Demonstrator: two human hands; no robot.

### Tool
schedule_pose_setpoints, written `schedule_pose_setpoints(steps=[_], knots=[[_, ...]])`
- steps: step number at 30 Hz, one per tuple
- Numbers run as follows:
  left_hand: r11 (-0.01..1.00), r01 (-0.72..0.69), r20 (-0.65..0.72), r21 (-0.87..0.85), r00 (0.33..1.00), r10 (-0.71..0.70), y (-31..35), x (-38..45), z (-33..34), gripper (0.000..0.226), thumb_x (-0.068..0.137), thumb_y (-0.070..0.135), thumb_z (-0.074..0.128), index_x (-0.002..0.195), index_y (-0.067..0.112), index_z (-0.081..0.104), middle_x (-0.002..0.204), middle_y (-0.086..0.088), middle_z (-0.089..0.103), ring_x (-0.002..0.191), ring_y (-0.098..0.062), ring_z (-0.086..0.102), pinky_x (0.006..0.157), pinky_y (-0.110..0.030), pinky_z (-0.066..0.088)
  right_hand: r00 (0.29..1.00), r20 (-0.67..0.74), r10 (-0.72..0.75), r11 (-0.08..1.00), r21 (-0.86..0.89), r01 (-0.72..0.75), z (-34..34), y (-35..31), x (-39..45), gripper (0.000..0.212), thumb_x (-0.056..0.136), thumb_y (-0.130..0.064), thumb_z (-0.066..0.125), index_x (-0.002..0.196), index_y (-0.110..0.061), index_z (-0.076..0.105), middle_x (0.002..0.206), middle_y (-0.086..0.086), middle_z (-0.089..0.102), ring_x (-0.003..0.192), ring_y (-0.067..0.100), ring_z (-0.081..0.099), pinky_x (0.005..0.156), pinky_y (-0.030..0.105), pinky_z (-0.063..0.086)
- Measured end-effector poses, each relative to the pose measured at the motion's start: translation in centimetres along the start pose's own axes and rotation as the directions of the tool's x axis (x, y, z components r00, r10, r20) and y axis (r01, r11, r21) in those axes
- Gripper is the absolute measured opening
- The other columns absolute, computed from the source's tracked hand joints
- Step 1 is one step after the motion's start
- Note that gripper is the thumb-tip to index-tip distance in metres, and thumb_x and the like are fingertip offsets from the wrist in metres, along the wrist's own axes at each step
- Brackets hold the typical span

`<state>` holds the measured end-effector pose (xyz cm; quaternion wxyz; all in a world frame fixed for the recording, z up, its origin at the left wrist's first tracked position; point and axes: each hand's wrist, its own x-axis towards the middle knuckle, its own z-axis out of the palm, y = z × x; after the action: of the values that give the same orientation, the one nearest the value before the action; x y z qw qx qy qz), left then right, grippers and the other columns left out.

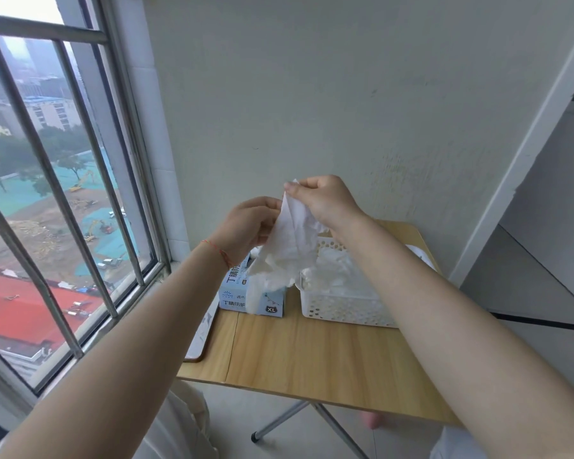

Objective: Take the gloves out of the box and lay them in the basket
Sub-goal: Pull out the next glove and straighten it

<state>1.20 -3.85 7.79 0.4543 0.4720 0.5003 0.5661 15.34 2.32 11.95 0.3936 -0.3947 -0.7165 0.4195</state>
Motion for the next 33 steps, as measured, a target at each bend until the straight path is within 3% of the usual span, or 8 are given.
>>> schedule_pose_setpoints(steps=[3, 6, 9, 14, 19, 22, 28, 33], knots=[[0.988, 0.067, 0.124, -0.136, 0.991, -0.050, 0.3, -0.3, 0.0, 0.030, 0.088, 0.023, 0.040, 0.095, 0.009, 0.065, 0.084, -0.010, 0.063, 0.072, -0.024, 0.060, 0.063, -0.029, 0.048, 0.995, 0.010, -0.099, 0.987, -0.126, 0.099, 0.2, -0.2, 0.0, 0.043, 0.091, -0.032, 0.064, 0.080, 0.009, 0.061, 0.065, 0.007, 0.042, 0.061, 0.015, 0.038, 0.058, 0.026, 0.030], [0.999, 0.016, 0.165, 0.037, 0.986, -0.021, -0.3, -0.3, -0.5, 0.041, 0.080, 0.033, 0.065, 0.103, -0.002, 0.064, 0.094, -0.016, 0.064, 0.083, -0.027, 0.062, 0.078, -0.037, 0.052, 0.985, 0.023, -0.171, 0.947, -0.272, 0.171, 0.4, -0.1, 0.0, 0.037, 0.093, -0.033, 0.062, 0.073, -0.001, 0.062, 0.057, -0.003, 0.041, 0.054, 0.011, 0.036, 0.055, 0.027, 0.030], [0.992, -0.006, 0.075, 0.123, 0.997, -0.004, -1.0, -0.3, -0.4, 0.046, 0.065, 0.021, 0.068, 0.100, -0.008, 0.064, 0.088, -0.017, 0.058, 0.078, -0.029, 0.054, 0.071, -0.037, 0.047, 0.978, 0.037, -0.204, 0.916, -0.345, 0.204, 0.7, 0.2, 0.0, 0.038, 0.092, -0.033, 0.062, 0.081, 0.003, 0.063, 0.061, -0.001, 0.045, 0.059, 0.013, 0.040, 0.057, 0.028, 0.031], [0.997, -0.014, -0.092, 0.075, 0.996, 0.021, -1.4, -0.4, -1.0, 0.029, 0.080, 0.003, 0.044, 0.093, 0.003, 0.070, 0.076, -0.009, 0.063, 0.069, -0.023, 0.056, 0.061, -0.027, 0.046, 0.980, 0.027, -0.197, 0.907, -0.375, 0.193, 1.0, 0.0, 0.1, 0.034, 0.092, -0.032, 0.062, 0.077, -0.001, 0.063, 0.056, -0.006, 0.042, 0.055, 0.010, 0.040, 0.054, 0.026, 0.032], [0.966, 0.081, 0.104, 0.246, 0.989, -0.110, -2.8, -0.4, -3.0, 0.042, 0.069, 0.037, 0.077, 0.099, 0.008, 0.073, 0.101, -0.019, 0.072, 0.087, -0.029, 0.066, 0.078, -0.040, 0.050, 0.985, 0.033, -0.172, 0.909, -0.381, 0.171, 1.5, 0.0, 0.3, 0.042, 0.094, -0.029, 0.059, 0.065, -0.001, 0.049, 0.059, -0.001, 0.034, 0.057, 0.016, 0.032, 0.055, 0.029, 0.026], [0.963, 0.180, 0.070, 0.201, 0.978, -0.198, -3.6, -0.6, -3.8, 0.030, 0.077, 0.026, 0.080, 0.097, 0.006, 0.072, 0.098, -0.013, 0.072, 0.088, -0.027, 0.066, 0.075, -0.036, 0.054, 0.990, 0.020, -0.140, 0.904, -0.406, 0.136, 1.6, 0.2, 0.3, 0.048, 0.095, -0.027, 0.057, 0.059, -0.018, 0.027, 0.056, -0.003, 0.026, 0.054, 0.015, 0.026, 0.053, 0.032, 0.021], [0.965, 0.220, 0.137, -0.145, 0.970, -0.201, -3.9, -0.3, -6.3, 0.032, 0.092, 0.022, 0.061, 0.118, 0.004, 0.065, 0.094, -0.008, 0.071, 0.076, -0.019, 0.069, 0.070, -0.030, 0.059, 0.998, -0.036, 0.060, 0.876, -0.478, -0.070, 0.5, 1.5, 1.2, 0.043, 0.100, -0.026, 0.043, 0.062, -0.017, 0.026, 0.062, 0.000, 0.028, 0.060, 0.020, 0.030, 0.052, 0.032, 0.021], [0.944, 0.292, -0.068, 0.151, 0.956, -0.285, -4.9, 2.9, -3.4, 0.025, 0.093, 0.024, 0.064, 0.102, 0.001, 0.067, 0.091, -0.012, 0.069, 0.078, -0.022, 0.065, 0.075, -0.034, 0.055, 0.937, -0.010, 0.349, 0.847, -0.424, -0.320, -1.9, 4.3, 0.9, 0.033, 0.101, -0.022, 0.039, 0.070, -0.011, 0.041, 0.068, 0.007, 0.042, 0.055, 0.022, 0.045, 0.040, 0.016, 0.031]])
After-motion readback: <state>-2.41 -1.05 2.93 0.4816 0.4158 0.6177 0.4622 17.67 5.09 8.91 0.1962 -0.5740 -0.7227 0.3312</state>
